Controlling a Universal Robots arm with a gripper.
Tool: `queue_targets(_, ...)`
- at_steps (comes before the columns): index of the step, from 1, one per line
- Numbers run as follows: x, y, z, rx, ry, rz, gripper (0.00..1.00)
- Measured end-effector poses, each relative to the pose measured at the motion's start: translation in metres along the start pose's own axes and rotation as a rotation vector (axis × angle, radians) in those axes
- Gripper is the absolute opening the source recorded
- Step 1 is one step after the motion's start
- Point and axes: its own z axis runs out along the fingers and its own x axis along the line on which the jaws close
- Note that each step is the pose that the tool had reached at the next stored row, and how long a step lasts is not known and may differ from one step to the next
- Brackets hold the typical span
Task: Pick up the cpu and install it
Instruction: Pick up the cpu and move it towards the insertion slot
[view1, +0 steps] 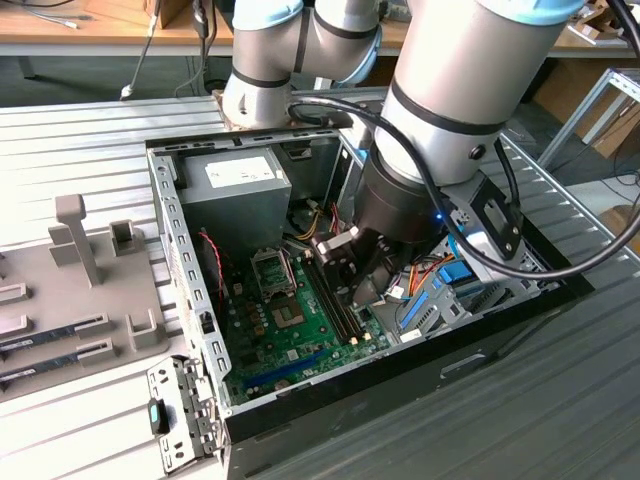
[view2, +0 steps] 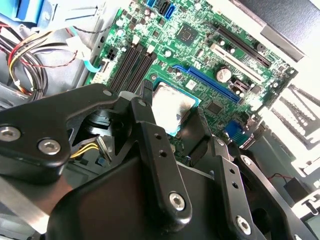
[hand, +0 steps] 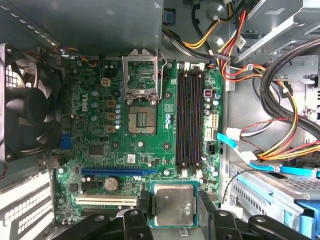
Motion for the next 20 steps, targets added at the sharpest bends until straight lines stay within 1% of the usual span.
queue_targets(5,0.0001,-0.0022,0.0009,0.0000,0.0000,0.000,0.47)
queue_targets(20,0.0003,-0.0115,0.0049,0.0001,0.0000,0.000,0.47)
